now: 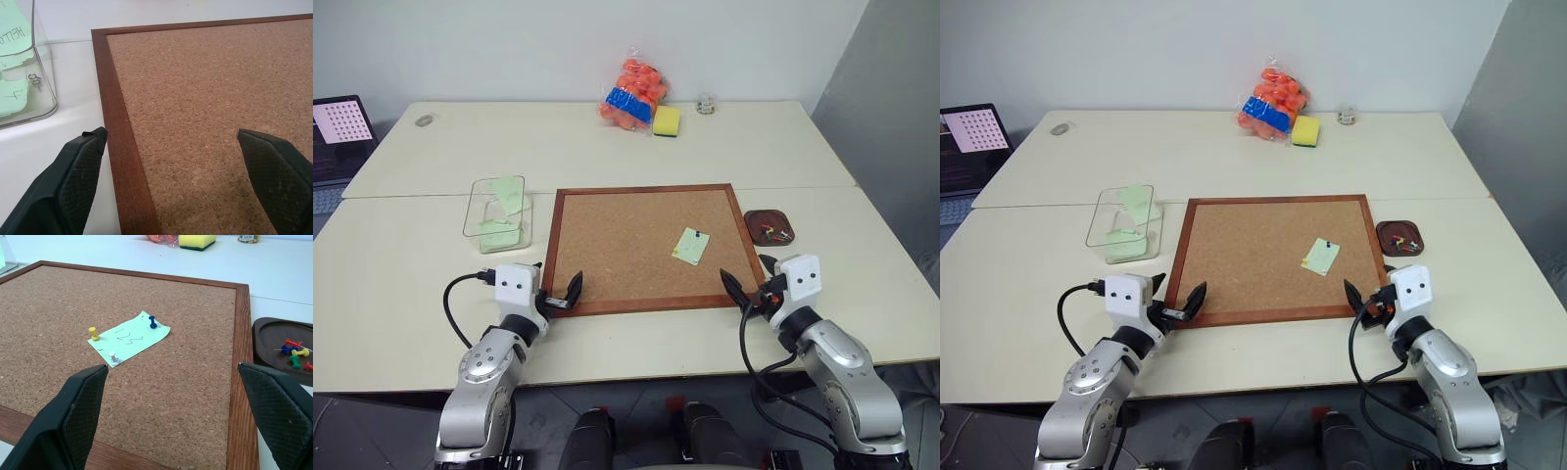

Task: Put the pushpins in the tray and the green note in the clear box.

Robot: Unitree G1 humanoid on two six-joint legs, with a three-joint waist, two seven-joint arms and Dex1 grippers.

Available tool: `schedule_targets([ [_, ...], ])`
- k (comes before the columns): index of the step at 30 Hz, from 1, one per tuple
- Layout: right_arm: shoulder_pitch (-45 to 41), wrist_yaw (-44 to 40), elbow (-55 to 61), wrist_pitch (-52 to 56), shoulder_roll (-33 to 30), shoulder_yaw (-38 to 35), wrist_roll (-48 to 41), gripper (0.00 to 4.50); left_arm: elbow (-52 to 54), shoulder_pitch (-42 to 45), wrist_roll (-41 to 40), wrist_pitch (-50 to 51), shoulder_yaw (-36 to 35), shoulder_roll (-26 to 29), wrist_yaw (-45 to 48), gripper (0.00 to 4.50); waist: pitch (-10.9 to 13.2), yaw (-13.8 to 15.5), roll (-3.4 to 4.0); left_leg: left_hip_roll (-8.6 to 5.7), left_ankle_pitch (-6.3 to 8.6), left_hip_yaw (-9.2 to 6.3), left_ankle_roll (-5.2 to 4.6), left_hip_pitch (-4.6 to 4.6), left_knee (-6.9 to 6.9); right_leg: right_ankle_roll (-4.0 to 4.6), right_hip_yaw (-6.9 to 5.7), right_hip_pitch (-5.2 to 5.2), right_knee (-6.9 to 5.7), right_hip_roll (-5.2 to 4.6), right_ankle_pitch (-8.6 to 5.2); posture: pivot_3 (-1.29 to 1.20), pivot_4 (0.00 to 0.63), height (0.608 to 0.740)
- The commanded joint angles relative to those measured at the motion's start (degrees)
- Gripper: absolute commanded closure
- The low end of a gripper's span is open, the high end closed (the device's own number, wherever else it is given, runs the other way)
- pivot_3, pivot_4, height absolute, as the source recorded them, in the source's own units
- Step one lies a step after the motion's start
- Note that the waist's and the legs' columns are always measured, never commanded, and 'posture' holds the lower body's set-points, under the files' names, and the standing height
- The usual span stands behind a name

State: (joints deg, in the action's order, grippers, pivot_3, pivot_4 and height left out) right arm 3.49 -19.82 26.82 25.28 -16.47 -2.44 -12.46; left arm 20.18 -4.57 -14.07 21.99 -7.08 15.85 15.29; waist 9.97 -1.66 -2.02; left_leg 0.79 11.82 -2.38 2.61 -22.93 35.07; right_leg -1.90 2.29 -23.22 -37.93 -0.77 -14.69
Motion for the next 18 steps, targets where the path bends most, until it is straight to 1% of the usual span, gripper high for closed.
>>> schedule_targets([
  [1,-0.3,0.1,2.3,-1.9,-0.1,-0.2,-0.1,0.0,2.7,0.1,0.5,-1.5,-0.6,0.1,-0.4,0.01,0.0,0.0,0.0,0.0,0.0,0.0,0.0,0.0,0.0,0.0,0.0,0.0,0.0,0.0,0.0,0.0,0.15,0.74],
  [18,-0.7,0.4,1.8,-2.5,-0.3,0.0,0.1,0.0,2.1,1.5,-1.6,-0.9,-0.9,-0.1,0.6,0.01,0.0,0.0,0.0,0.0,0.0,0.0,0.0,0.0,0.0,0.0,0.0,0.0,0.0,0.0,0.0,0.0,0.15,0.74],
])
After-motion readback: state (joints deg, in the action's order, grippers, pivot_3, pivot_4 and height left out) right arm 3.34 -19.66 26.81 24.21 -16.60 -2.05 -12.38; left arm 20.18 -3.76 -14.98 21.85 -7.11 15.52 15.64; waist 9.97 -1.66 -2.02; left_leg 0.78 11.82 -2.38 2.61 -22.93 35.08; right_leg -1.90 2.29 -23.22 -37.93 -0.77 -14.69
